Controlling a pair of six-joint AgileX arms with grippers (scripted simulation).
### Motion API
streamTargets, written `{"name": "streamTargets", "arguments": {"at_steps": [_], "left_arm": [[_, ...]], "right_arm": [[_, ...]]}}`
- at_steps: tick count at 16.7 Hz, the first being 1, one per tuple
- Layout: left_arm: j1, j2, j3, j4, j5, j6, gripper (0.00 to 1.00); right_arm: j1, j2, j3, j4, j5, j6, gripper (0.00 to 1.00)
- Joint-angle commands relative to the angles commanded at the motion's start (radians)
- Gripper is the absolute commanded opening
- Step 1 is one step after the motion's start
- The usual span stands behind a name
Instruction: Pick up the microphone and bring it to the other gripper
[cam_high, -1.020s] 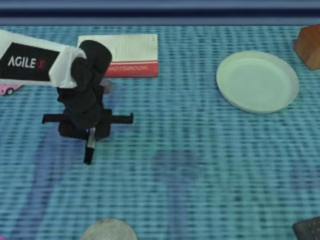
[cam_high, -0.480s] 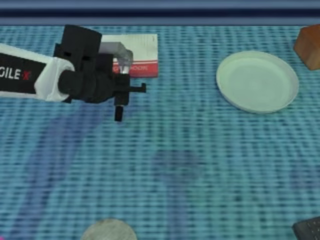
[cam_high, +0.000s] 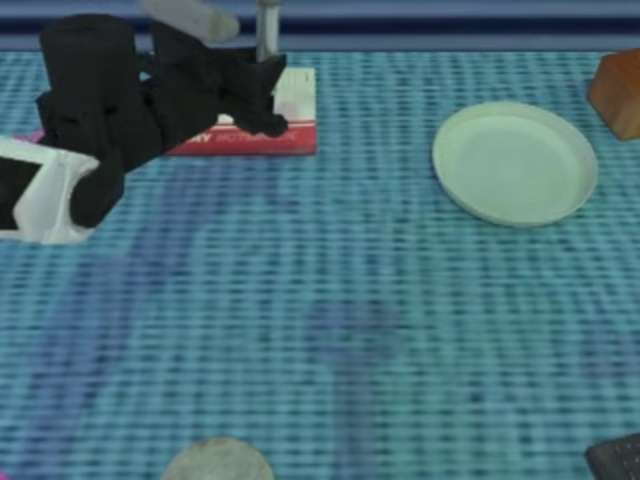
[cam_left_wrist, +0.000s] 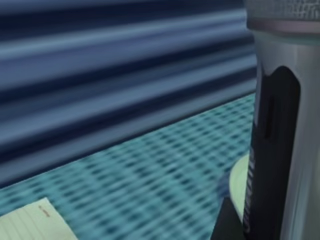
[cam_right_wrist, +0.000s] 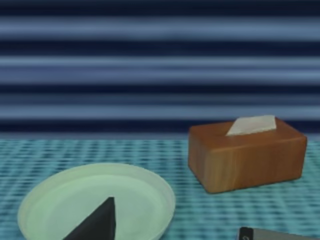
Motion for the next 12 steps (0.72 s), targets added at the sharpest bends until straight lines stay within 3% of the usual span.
{"name": "streamTargets", "arguments": {"at_steps": [5, 10, 12], "left_arm": [[0.010, -0.081, -0.056, 0.156, 0.064, 0.045, 0.00], [0.001, -0.080, -0.052, 0.153, 0.059, 0.045, 0.00], [-0.032, -0.106, -0.063, 0.148, 0.023, 0.042, 0.00]], "right_arm": [[0.000, 0.000, 0.000, 0.000, 0.000, 0.000, 1.00], [0.000, 0.000, 0.000, 0.000, 0.000, 0.000, 1.00], [0.000, 0.000, 0.000, 0.000, 0.000, 0.000, 1.00]]}}
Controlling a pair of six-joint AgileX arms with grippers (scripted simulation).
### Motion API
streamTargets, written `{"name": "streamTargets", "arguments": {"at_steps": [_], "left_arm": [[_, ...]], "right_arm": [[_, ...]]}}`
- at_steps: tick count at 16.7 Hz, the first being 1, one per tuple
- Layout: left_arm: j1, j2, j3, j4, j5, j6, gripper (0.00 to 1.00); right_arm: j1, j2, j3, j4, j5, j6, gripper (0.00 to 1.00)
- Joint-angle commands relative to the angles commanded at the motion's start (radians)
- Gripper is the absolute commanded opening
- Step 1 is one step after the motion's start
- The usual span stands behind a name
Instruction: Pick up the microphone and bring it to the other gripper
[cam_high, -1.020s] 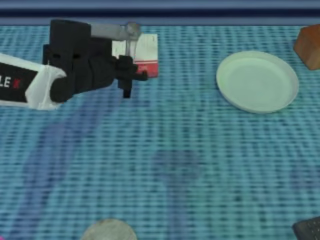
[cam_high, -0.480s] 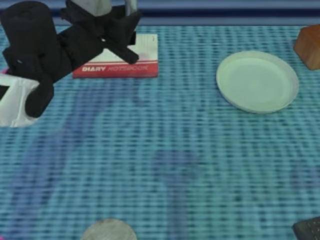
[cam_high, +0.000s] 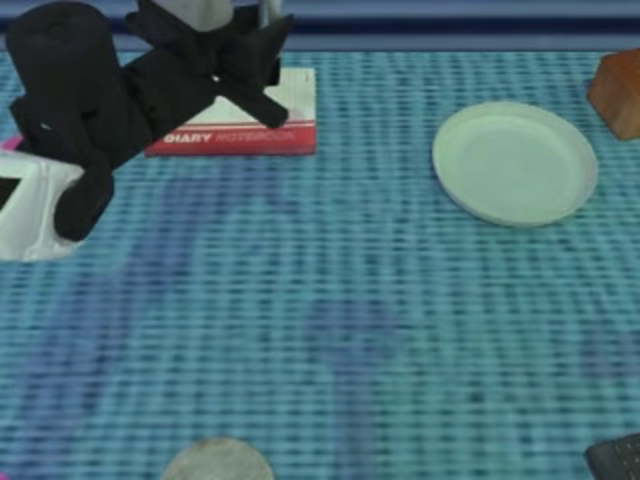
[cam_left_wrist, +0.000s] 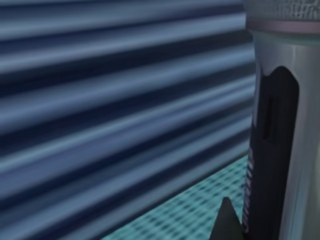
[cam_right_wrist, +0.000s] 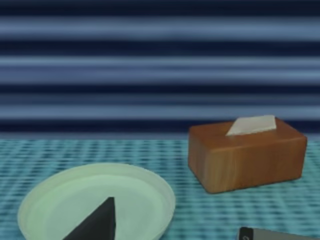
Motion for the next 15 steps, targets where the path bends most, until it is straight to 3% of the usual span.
{"name": "streamTargets", "arguments": {"at_steps": [8, 15], "left_arm": [[-0.267, -0.209, -0.092, -0.051, -0.288, -0.026, 0.00], [-0.286, -0.226, -0.097, -0.054, -0.307, -0.027, 0.00]], "right_arm": [[0.000, 0.000, 0.000, 0.000, 0.000, 0.000, 1.00], [0.000, 0.000, 0.000, 0.000, 0.000, 0.000, 1.00]]}}
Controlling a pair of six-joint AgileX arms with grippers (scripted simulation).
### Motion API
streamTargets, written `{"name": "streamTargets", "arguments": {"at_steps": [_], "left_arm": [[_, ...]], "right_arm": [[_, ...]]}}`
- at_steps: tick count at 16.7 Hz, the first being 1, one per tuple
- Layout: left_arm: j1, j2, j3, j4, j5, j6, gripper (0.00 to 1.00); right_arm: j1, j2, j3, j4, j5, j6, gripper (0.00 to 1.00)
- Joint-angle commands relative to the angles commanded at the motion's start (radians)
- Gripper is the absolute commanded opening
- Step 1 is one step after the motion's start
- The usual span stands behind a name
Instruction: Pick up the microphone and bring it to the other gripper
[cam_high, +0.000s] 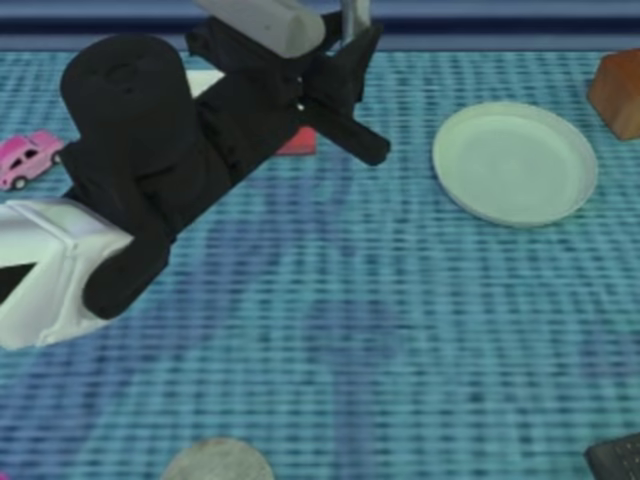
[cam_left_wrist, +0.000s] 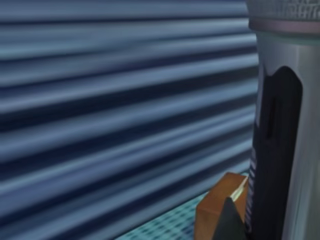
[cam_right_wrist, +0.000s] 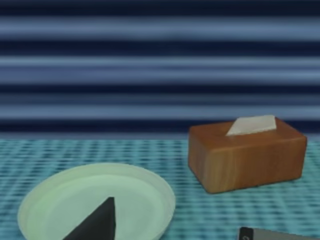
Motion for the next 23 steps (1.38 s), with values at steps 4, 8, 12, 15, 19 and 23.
{"name": "streamTargets", "arguments": {"at_steps": [4, 8, 12, 15, 19, 23], "left_arm": [[-0.002, -0.002, -0.002, -0.001, -0.001, 0.000, 0.00], [-0.002, -0.002, -0.002, -0.001, -0.001, 0.000, 0.00], [-0.002, -0.002, -0.002, -0.001, -0.001, 0.000, 0.00], [-0.002, -0.002, -0.002, -0.001, -0.001, 0.000, 0.00], [-0.002, -0.002, -0.002, -0.001, -0.001, 0.000, 0.00], [-0.002, -0.002, -0.002, -0.001, -0.001, 0.000, 0.00]], "right_arm": [[0.000, 0.000, 0.000, 0.000, 0.000, 0.000, 1.00], [0.026, 0.066, 0.057, 0.025, -0.044, 0.000, 1.00], [0.096, 0.299, 0.222, 0.098, -0.169, -0.001, 1.00], [0.163, 0.552, 0.377, 0.163, -0.287, -0.001, 1.00], [0.252, 0.878, 0.581, 0.249, -0.445, 0.000, 1.00], [0.325, 1.126, 0.751, 0.324, -0.573, 0.001, 1.00]]}}
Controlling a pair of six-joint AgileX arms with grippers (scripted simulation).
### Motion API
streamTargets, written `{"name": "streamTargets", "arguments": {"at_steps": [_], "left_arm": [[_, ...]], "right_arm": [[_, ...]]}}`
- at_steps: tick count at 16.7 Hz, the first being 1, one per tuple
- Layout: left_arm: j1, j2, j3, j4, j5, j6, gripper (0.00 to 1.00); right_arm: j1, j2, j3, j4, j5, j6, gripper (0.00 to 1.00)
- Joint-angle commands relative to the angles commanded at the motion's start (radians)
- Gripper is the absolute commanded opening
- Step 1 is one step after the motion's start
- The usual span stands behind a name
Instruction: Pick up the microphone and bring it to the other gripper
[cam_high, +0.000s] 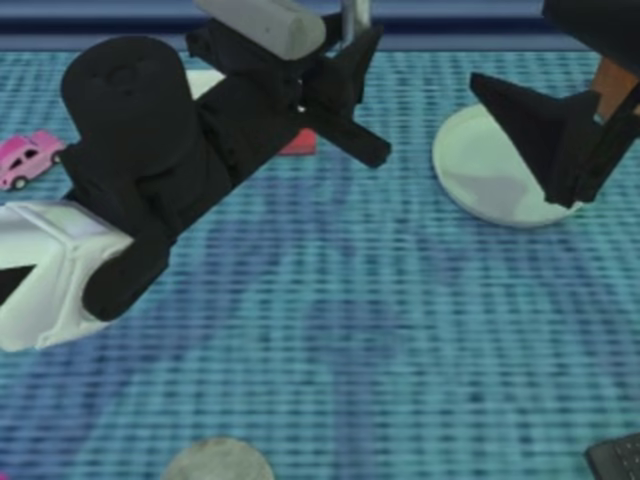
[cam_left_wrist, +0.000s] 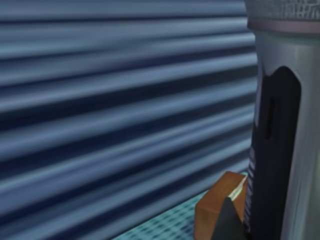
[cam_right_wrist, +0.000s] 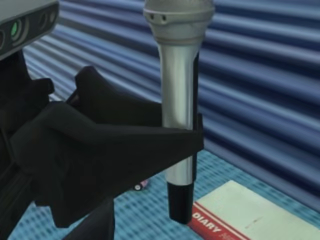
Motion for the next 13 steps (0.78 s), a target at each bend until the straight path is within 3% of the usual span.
{"name": "streamTargets", "arguments": {"at_steps": [3, 5, 10, 13], "left_arm": [[0.000, 0.000, 0.000, 0.000, 0.000, 0.000, 0.00], [0.000, 0.000, 0.000, 0.000, 0.000, 0.000, 0.00], [0.000, 0.000, 0.000, 0.000, 0.000, 0.000, 0.00], [0.000, 0.000, 0.000, 0.000, 0.000, 0.000, 0.00]], "right_arm": [[0.035, 0.120, 0.086, 0.040, -0.062, -0.002, 1.00], [0.045, 0.150, 0.111, 0.051, -0.080, -0.003, 1.00], [0.043, 0.151, 0.111, 0.051, -0.078, -0.002, 1.00], [0.083, 0.223, 0.174, 0.066, -0.043, 0.000, 1.00]]}}
